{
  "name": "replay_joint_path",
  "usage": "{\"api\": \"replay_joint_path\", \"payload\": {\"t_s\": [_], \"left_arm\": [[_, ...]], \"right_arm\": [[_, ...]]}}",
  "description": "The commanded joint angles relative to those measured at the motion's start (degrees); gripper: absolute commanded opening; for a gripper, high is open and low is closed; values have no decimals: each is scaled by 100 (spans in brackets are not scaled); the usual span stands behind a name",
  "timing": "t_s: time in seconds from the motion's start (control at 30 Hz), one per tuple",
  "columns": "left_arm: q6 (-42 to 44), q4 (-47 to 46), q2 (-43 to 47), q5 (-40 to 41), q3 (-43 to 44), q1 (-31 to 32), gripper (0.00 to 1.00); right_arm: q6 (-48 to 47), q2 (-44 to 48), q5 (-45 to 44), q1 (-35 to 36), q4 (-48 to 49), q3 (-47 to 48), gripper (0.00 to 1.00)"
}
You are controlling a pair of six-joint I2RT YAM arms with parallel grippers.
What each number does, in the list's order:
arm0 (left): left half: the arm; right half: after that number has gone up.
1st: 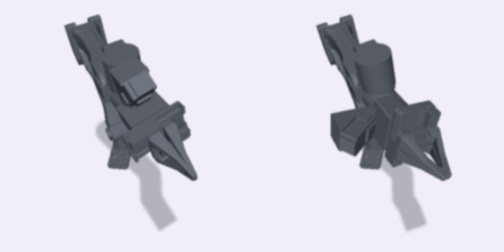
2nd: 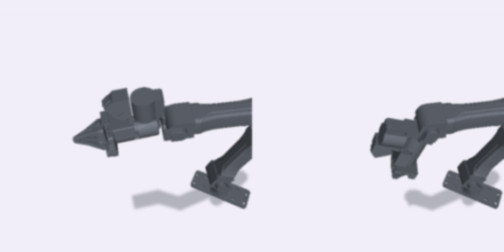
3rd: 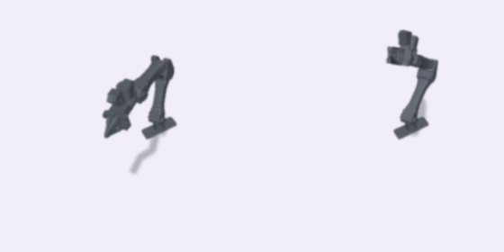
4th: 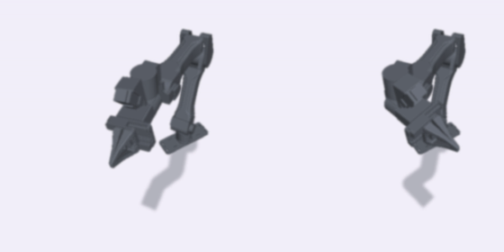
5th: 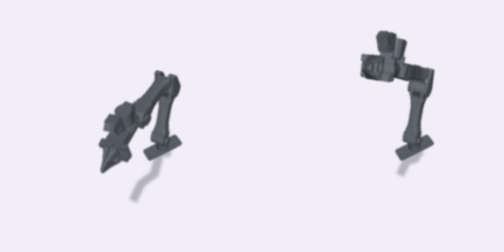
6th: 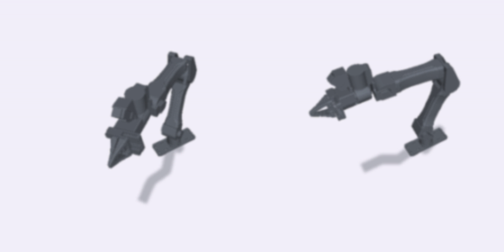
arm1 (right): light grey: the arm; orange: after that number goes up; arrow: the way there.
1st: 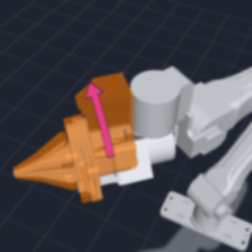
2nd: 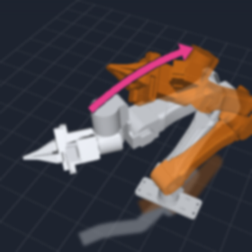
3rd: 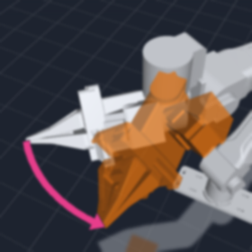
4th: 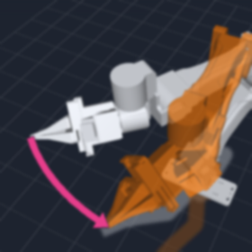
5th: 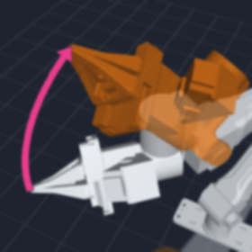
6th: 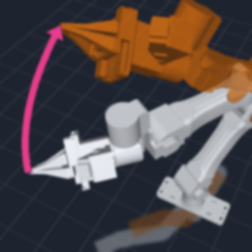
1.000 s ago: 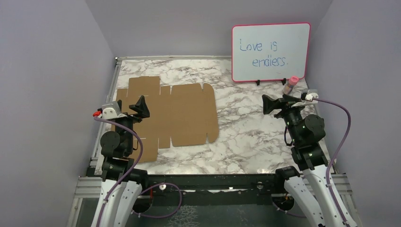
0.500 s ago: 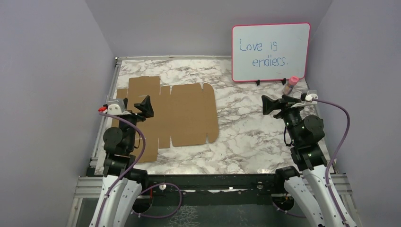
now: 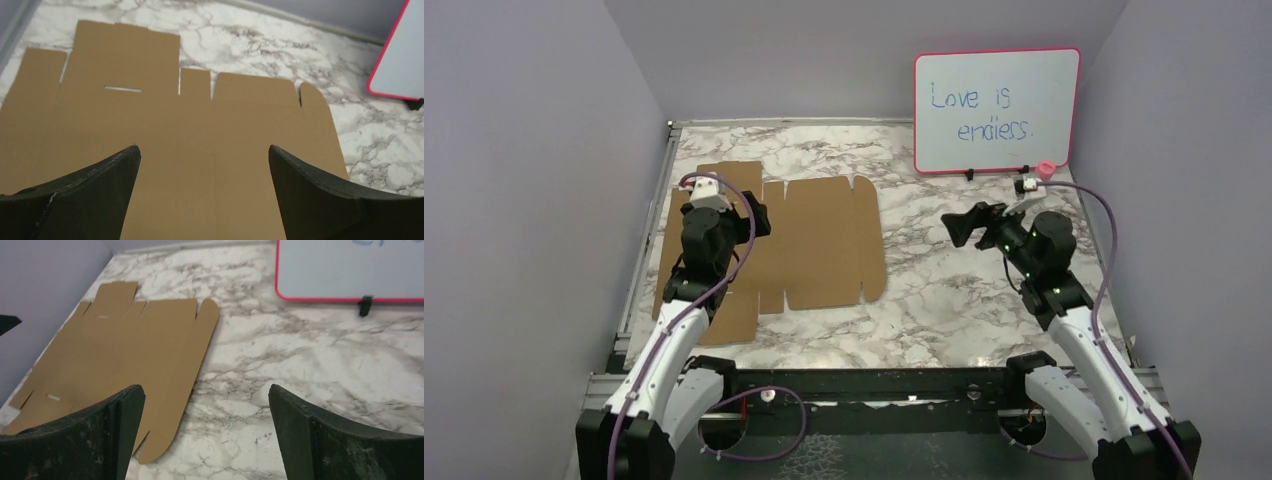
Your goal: Fold the paper box
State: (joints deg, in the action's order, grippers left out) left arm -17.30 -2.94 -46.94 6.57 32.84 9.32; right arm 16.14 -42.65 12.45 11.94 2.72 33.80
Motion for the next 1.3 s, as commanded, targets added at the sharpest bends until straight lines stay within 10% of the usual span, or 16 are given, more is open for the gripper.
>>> {"api": "replay_joint_path", "payload": {"t_s": [0.0,0.7,1.27], "left_arm": [[-179,285,-693,-399,532,-37,99],[558,817,-964,-347,739,266,99],[705,799,-738,-191,753,539,99]], "right_arm": [[380,-924,1203,27,290,98,100],[2987,-6014,3063,60,3127,1329,77],[3380,-7975,2925,495,3105,2875,58]]}}
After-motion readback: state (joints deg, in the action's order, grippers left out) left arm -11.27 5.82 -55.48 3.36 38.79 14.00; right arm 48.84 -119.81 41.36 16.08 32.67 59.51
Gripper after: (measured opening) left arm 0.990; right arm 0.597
